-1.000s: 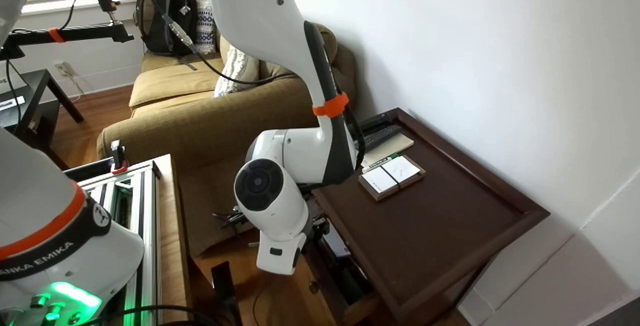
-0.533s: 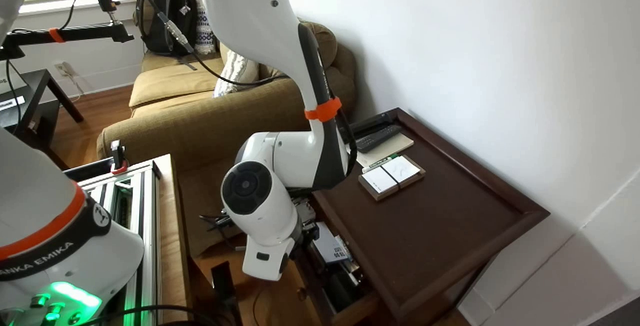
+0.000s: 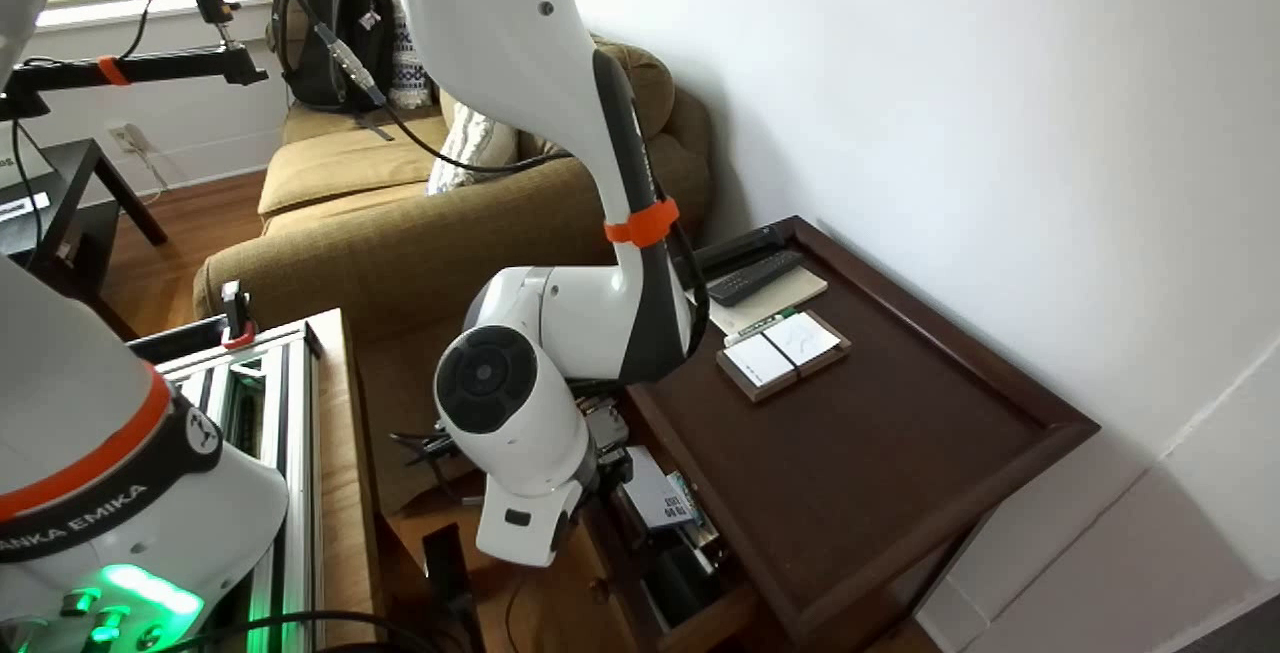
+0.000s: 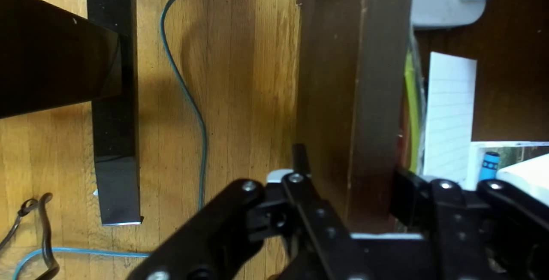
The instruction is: Open the drawer and place the marker into it then close it
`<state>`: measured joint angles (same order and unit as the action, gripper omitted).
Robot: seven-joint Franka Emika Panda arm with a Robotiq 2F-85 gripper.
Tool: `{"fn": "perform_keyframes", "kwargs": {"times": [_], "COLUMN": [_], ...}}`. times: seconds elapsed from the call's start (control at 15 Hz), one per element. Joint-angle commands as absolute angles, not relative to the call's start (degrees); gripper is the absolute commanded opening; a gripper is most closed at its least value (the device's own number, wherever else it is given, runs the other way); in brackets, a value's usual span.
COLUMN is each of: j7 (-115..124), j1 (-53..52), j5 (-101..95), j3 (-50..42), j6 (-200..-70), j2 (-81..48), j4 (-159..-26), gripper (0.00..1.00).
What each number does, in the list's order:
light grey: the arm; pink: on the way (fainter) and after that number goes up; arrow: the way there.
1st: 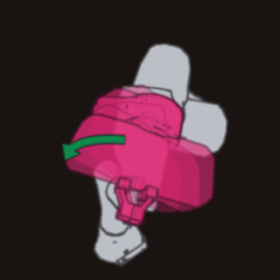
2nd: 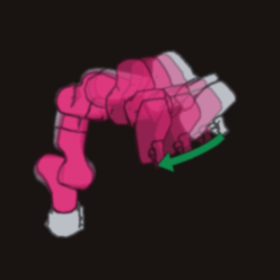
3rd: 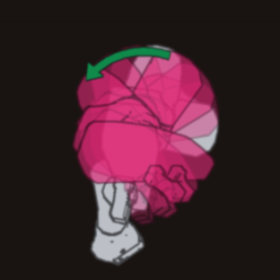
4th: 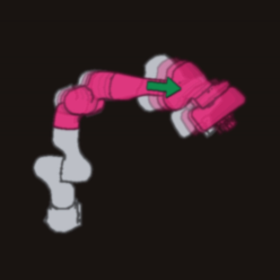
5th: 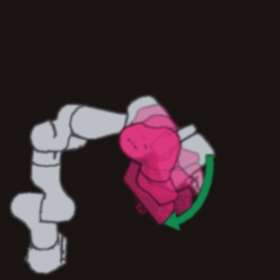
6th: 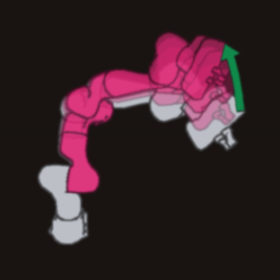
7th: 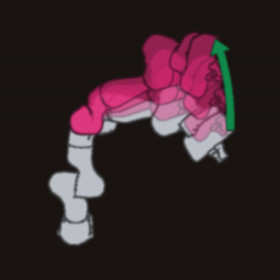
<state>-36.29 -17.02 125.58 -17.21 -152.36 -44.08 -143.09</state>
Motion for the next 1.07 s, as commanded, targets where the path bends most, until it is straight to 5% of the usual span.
{"fn": "perform_keyframes", "kwargs": {"times": [0.0, 0.27, 1.0], "j7": [-36.21, -34.87, -53.46], "j1": [-16.98, -17.24, -29.23], "j5": [121.21, 117.08, 132.08], "j3": [-15.04, -14.63, -25.75], "j6": [-152.71, -155.04, -163.39], "j2": [-42.49, -39.55, -31.97], "j4": [-151.04, -154.35, -158.26], "gripper": [0.7, 0.99, 1.0]}}
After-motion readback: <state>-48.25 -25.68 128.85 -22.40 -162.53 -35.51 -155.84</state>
